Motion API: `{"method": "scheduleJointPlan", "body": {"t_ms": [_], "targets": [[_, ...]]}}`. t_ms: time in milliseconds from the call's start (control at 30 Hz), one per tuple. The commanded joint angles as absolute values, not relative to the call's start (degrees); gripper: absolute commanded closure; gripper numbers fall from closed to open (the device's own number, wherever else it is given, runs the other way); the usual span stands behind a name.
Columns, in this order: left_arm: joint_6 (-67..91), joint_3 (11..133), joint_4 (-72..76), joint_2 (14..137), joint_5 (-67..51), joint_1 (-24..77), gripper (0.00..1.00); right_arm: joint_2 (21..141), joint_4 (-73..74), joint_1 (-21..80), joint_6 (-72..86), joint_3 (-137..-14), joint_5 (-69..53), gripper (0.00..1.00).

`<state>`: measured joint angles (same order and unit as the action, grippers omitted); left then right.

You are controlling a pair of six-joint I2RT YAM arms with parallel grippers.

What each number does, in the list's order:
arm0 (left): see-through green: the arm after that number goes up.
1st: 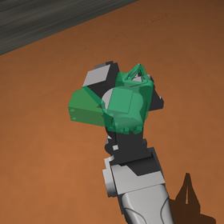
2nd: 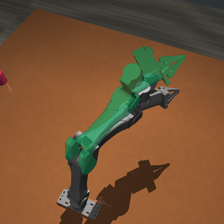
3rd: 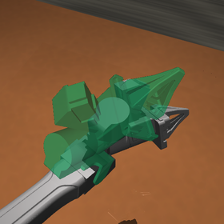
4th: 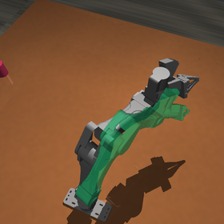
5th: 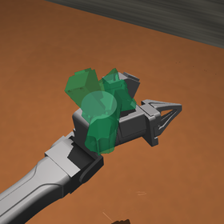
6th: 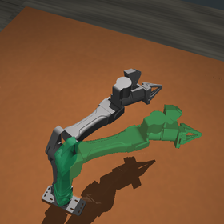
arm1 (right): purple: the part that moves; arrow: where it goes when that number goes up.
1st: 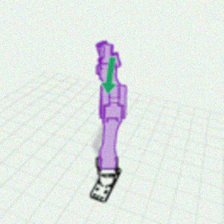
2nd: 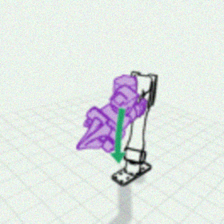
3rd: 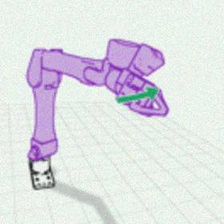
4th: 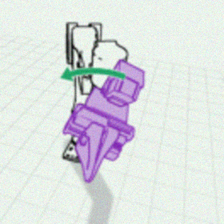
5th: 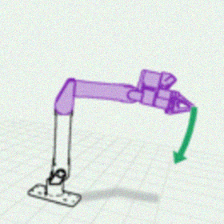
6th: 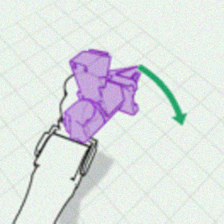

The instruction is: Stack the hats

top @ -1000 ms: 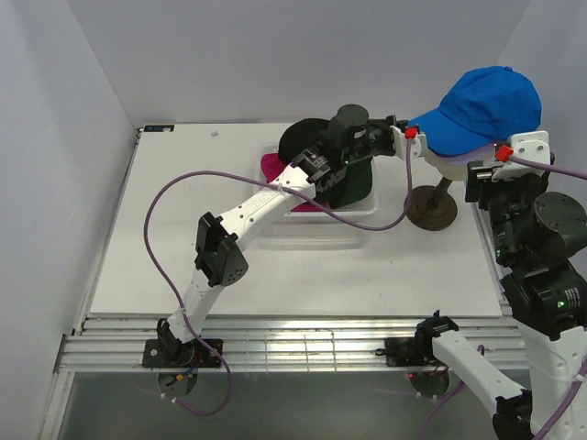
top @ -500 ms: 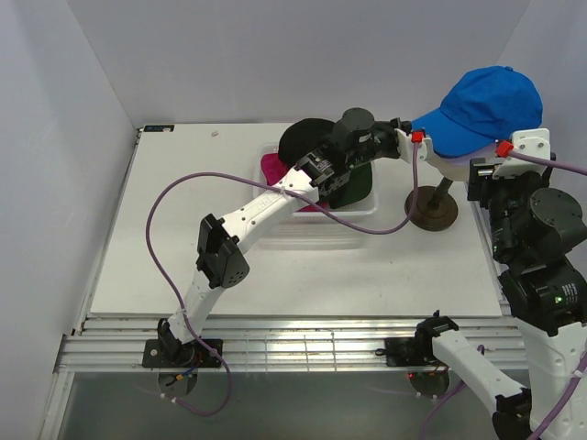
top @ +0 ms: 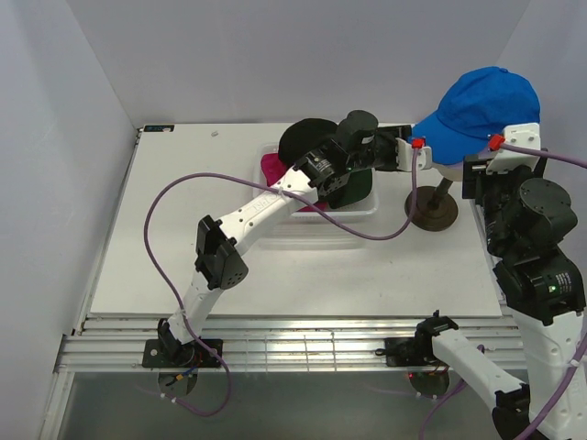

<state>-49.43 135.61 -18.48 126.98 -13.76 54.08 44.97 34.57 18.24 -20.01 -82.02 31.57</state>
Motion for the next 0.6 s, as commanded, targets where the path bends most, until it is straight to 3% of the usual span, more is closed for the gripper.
{"method": "scheduleJointPlan", "body": {"t_ms": [0, 567], "targets": [[-47.8, 138.2, -22.6, 119.0, -16.0, 54.4, 0.43, 46.4, 34.4, 18.4, -18.5, -84.6, 32.8, 0.32], [-38.8, 141.1, -37.1, 115.1, -16.2, 53.6, 0.36, 64.1, 33.8, 16.7, -18.2, -100.6, 41.2, 0.32]]}}
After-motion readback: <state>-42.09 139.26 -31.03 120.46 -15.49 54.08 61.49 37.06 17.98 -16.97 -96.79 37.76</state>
